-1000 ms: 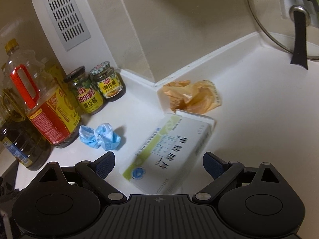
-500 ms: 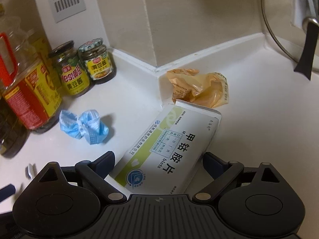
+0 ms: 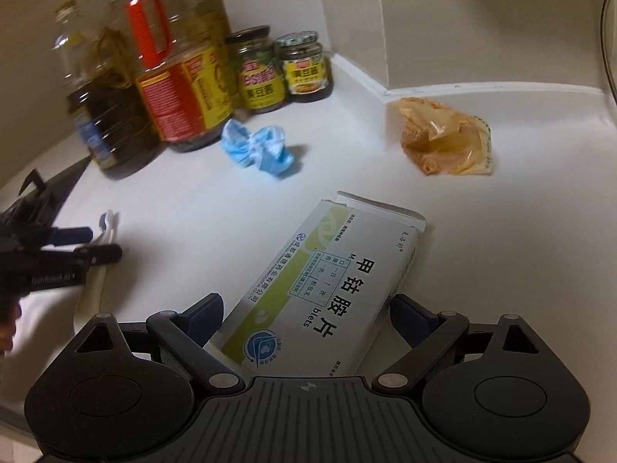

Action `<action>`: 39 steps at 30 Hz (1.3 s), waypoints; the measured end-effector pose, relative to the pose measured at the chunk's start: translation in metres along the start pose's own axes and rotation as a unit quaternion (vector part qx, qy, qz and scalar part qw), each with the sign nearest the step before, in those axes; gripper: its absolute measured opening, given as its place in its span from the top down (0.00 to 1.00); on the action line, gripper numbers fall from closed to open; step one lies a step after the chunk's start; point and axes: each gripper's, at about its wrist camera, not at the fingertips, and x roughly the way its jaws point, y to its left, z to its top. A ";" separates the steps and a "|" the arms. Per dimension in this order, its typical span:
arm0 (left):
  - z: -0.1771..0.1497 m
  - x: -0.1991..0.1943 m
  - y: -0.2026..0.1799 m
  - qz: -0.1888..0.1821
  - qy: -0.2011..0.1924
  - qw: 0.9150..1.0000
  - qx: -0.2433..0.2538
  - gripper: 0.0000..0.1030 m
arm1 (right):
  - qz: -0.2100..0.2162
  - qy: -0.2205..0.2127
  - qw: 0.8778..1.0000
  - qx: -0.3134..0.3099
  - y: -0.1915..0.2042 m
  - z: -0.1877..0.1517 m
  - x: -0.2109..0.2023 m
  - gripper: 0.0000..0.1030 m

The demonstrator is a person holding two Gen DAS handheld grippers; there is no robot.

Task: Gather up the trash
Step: 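Grasp the white toothbrush handle with the left tool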

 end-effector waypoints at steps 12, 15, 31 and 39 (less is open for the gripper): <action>-0.009 -0.012 -0.002 -0.003 0.013 0.998 -0.058 0.61 | -0.084 -0.027 0.994 0.068 0.020 0.002 0.000 0.09; -0.007 -0.012 -0.009 -0.016 0.006 0.999 -0.034 0.80 | -0.079 -0.029 0.995 0.054 0.023 0.001 0.002 0.20; -0.017 -0.022 -0.007 -0.031 0.008 0.999 -0.015 0.64 | -0.066 -0.016 0.996 0.053 0.032 0.000 0.003 0.13; -0.015 -0.024 -0.012 -0.032 0.013 0.999 -0.009 0.80 | -0.087 -0.017 0.994 0.065 0.035 0.001 0.007 0.26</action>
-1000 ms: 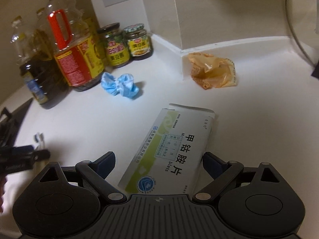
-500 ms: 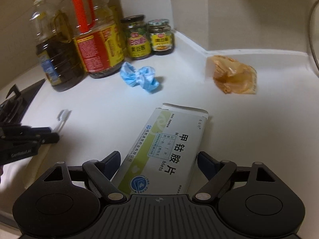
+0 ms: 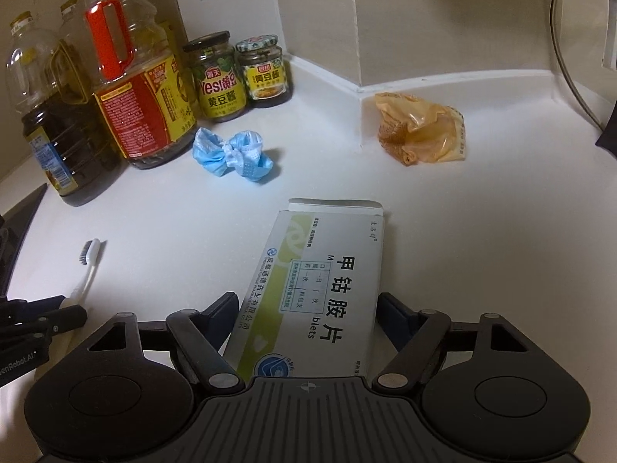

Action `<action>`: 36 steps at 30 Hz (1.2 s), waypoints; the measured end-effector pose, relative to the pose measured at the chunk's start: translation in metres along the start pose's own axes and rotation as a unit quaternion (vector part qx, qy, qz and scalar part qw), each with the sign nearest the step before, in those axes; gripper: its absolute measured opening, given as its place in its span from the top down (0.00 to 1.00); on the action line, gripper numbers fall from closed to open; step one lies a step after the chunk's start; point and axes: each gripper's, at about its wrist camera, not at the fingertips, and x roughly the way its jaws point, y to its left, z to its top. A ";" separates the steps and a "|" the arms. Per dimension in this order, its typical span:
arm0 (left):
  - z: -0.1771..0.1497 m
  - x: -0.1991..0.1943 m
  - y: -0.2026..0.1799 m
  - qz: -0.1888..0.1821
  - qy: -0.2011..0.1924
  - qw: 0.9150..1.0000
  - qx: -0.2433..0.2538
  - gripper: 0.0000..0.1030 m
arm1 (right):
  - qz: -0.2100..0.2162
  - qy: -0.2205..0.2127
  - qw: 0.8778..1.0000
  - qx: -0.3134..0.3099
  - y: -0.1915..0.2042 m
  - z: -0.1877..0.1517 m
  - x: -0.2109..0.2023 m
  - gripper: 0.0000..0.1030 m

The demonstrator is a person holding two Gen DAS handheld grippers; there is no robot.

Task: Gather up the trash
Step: 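Grasp the white toothbrush handle with the left tool, then grasp the white medicine box with the right tool, then carry the toothbrush and medicine box down over the wastebasket with both tools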

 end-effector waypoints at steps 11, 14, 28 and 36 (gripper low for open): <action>-0.003 -0.018 -0.005 0.006 -0.022 1.000 0.007 0.81 | 0.032 -0.032 0.999 0.006 -0.005 -0.012 -0.030 0.28; -0.004 -0.027 -0.005 0.013 -0.031 0.999 0.006 0.81 | 0.046 -0.039 0.998 0.014 -0.009 -0.015 -0.041 0.28; -0.023 -0.077 -0.010 0.043 -0.063 0.997 -0.007 0.81 | 0.107 -0.056 0.993 0.016 -0.020 -0.047 -0.093 0.28; -0.041 -0.111 -0.031 0.046 -0.071 0.996 -0.012 0.81 | 0.141 -0.057 0.988 0.003 -0.019 -0.070 -0.124 0.28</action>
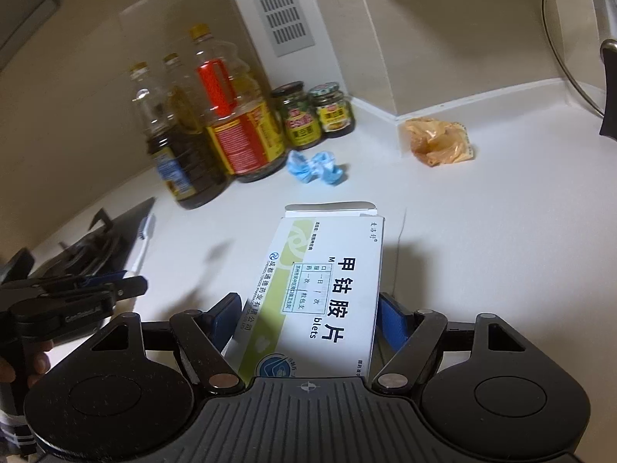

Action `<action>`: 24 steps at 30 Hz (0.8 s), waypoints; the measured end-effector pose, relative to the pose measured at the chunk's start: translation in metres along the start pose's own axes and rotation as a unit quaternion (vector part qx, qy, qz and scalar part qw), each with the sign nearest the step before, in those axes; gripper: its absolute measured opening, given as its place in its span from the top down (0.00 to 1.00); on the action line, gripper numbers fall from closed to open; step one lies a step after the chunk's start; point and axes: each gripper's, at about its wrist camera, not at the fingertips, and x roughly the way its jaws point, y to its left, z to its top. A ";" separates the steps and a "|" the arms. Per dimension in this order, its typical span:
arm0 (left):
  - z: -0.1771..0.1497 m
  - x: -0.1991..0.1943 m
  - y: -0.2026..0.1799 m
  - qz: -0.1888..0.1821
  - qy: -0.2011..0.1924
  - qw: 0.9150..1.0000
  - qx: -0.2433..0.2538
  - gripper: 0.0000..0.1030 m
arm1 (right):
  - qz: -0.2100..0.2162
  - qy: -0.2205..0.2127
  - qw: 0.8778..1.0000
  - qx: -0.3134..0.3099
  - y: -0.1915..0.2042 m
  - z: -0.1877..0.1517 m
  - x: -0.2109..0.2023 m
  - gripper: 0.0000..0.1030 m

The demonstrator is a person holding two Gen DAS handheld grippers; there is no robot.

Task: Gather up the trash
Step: 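Carry the toothbrush and medicine box down over the wastebasket with both tools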

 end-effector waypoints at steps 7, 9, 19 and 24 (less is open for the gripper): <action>-0.019 -0.035 -0.020 -0.007 -0.007 1.000 -0.009 0.81 | 0.020 0.009 1.000 -0.009 0.003 -0.022 -0.028 0.28; -0.024 -0.043 -0.025 -0.009 -0.008 1.000 -0.011 0.81 | 0.025 0.012 1.000 -0.011 0.003 -0.028 -0.035 0.28; -0.058 -0.072 -0.051 -0.028 0.005 0.999 -0.025 0.81 | 0.035 0.040 0.998 -0.013 0.004 -0.064 -0.060 0.28; -0.077 -0.075 -0.063 -0.045 0.021 0.998 -0.028 0.81 | 0.037 0.066 0.997 -0.013 0.003 -0.087 -0.061 0.28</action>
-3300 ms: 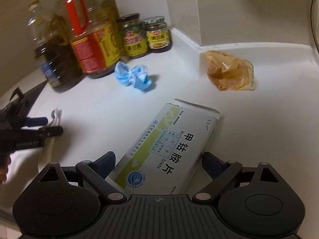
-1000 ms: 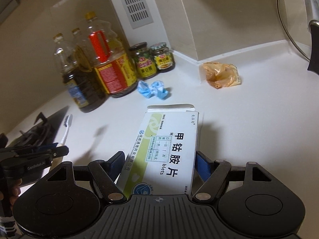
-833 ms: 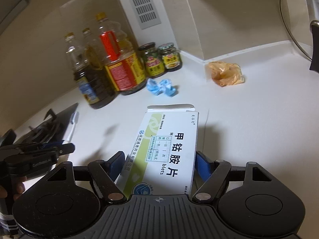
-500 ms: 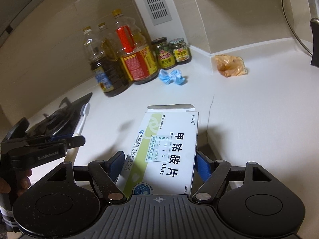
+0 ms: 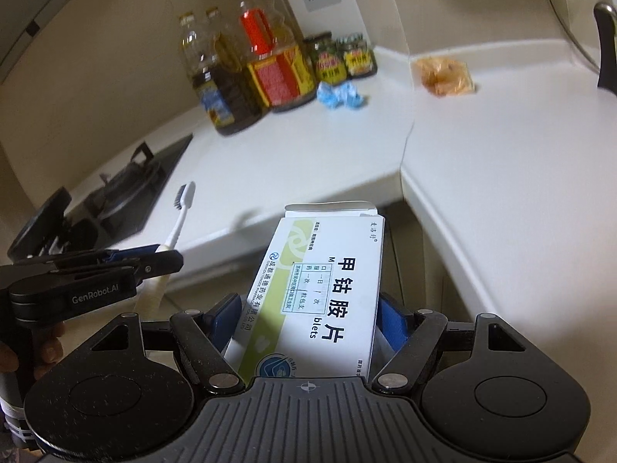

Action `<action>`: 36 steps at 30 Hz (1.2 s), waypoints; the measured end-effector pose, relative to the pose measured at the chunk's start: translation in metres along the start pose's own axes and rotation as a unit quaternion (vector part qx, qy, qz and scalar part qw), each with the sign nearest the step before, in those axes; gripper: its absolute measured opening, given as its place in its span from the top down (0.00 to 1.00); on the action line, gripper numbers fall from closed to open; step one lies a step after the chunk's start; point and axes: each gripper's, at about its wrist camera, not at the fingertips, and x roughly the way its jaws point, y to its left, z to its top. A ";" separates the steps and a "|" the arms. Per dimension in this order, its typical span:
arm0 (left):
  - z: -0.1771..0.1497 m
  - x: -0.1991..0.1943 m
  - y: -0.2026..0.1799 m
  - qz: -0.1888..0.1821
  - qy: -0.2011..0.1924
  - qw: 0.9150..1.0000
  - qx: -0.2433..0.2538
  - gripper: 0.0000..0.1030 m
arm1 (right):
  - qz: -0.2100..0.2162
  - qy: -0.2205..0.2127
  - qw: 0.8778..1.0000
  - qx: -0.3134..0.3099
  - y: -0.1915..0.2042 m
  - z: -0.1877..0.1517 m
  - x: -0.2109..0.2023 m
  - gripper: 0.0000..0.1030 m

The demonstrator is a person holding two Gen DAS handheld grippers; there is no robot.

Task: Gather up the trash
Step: 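Carry the toothbrush and medicine box down over the wastebasket with both tools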

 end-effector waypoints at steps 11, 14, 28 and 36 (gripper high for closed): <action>-0.041 0.010 -0.012 -0.029 0.036 0.999 -0.014 0.81 | 0.000 0.065 0.998 -0.011 0.001 -0.045 0.022 0.28; -0.050 0.016 -0.012 -0.032 0.044 0.998 -0.018 0.81 | -0.007 0.077 0.997 -0.017 0.000 -0.054 0.030 0.28; -0.078 0.053 -0.009 -0.044 0.082 0.995 -0.035 0.81 | -0.036 0.118 0.992 -0.021 -0.025 -0.090 0.069 0.28; -0.098 0.084 -0.011 -0.059 0.120 0.990 -0.045 0.81 | -0.042 0.137 0.989 -0.015 -0.039 -0.107 0.101 0.27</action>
